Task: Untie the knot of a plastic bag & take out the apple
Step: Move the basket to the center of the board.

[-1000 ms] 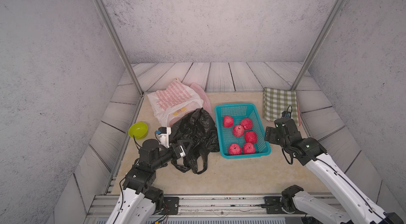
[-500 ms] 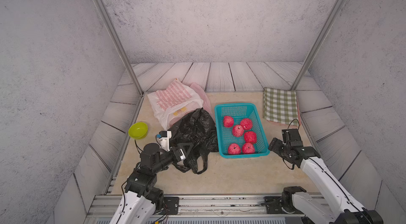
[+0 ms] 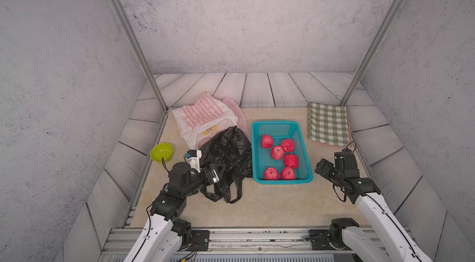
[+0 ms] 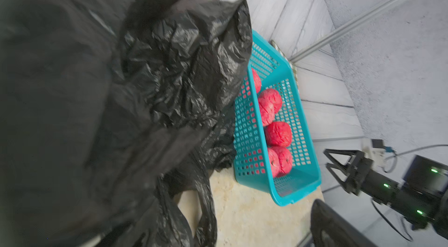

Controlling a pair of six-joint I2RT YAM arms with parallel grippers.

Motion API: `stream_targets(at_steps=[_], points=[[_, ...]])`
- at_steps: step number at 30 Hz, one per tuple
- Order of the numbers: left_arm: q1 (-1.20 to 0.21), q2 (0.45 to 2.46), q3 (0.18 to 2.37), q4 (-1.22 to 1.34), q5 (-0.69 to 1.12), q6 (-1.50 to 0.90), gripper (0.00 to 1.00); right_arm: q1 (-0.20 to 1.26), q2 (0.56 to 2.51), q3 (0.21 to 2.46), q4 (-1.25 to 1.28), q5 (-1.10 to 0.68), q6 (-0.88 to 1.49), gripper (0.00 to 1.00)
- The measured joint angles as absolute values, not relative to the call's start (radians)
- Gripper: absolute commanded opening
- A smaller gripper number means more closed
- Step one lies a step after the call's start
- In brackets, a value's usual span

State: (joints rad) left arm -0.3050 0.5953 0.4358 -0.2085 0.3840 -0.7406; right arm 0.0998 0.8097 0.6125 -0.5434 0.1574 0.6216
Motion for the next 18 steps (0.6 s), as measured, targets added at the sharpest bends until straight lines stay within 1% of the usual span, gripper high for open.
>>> stream_targets(at_steps=[2,5,10,18], points=[[-0.305,0.641,0.463,-0.191,0.303,-0.707,0.99,0.1,0.807,0.632,-0.484,0.224,0.57,0.99],[-0.305,0.713,0.505,-0.173,0.176,-0.665,0.99,0.1,0.787,0.612,-0.357,0.338,0.492,0.99],[-0.305,0.772,0.53,-0.131,-0.01,-0.612,0.99,0.1,0.736,0.427,-0.056,0.482,0.361,0.99],[-0.305,0.72,0.458,-0.011,-0.201,-0.553,0.99,0.1,0.722,0.199,0.284,0.498,0.263,0.99]])
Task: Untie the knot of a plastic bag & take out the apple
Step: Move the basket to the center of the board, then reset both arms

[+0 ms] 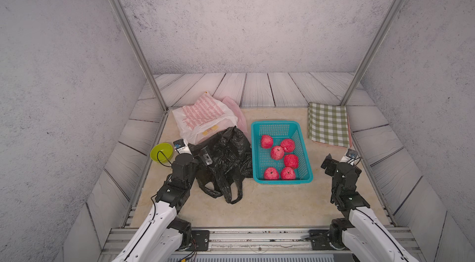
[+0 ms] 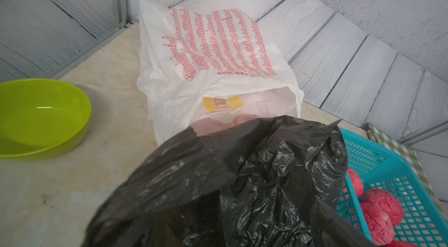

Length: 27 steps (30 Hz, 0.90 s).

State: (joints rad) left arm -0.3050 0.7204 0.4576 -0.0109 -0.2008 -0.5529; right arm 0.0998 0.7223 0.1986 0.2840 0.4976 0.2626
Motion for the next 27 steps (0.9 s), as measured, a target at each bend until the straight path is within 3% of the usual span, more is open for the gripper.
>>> stream_targets(at_steps=[9,27], points=[[-0.305,0.673,0.307,0.172,-0.323,-0.448,0.99,0.1,1.072,0.176,0.56,0.534,0.25,0.99],[-0.305,0.662,0.135,0.463,-0.432,-0.236,0.99,0.1,1.258,0.265,0.758,0.503,0.177,0.99]])
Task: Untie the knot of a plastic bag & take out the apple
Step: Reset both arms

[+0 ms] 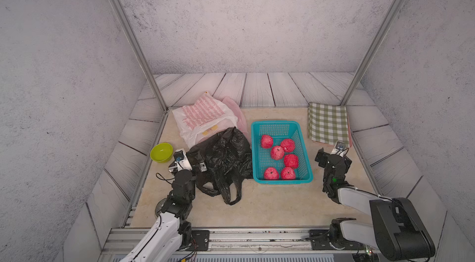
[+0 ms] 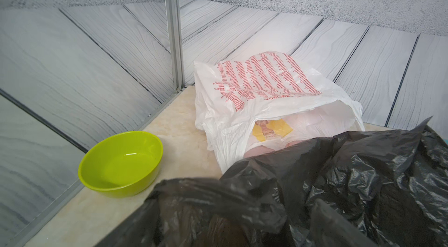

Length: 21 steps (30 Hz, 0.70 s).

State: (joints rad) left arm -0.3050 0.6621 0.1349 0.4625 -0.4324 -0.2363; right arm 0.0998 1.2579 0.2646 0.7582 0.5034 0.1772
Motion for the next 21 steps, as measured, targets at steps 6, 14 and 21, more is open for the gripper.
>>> stream_targets(at_steps=[6,14,21], points=[[-0.305,0.563,0.086,0.51,-0.462,-0.182,0.99,0.112,1.424,0.248,0.947,0.498,0.12,0.99],[-0.305,0.468,0.019,0.561,-0.537,-0.133,0.99,0.141,1.544,0.297,1.013,0.401,0.025,0.99],[-0.289,0.6,0.008,0.651,-0.592,-0.128,0.99,0.108,1.542,0.411,0.877,0.37,0.039,0.99]])
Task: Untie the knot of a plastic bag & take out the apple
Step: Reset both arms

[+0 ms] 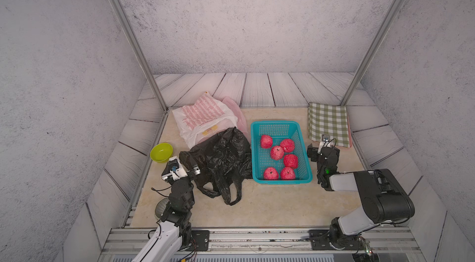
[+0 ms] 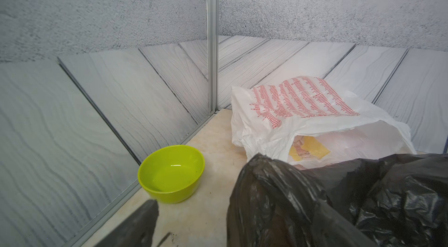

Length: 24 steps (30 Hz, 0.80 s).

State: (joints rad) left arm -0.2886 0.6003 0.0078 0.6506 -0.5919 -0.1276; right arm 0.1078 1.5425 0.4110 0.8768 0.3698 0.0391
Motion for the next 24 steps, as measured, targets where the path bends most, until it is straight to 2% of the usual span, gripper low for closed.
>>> stream_targets(at_steps=[9,14,18,24], points=[[-0.229,0.938,0.018,0.791,-0.651,-0.162,0.99,0.09,1.542,0.426,0.808,0.355,0.053,0.99],[-0.219,1.144,0.104,0.859,-0.689,-0.169,0.99,0.09,1.542,0.426,0.8,0.348,0.054,0.99],[-0.218,1.216,0.197,0.866,-0.716,-0.163,0.99,0.09,1.542,0.426,0.796,0.348,0.054,0.99],[-0.216,1.361,0.21,1.028,-0.708,-0.083,0.99,0.09,1.542,0.426,0.796,0.346,0.054,0.99]])
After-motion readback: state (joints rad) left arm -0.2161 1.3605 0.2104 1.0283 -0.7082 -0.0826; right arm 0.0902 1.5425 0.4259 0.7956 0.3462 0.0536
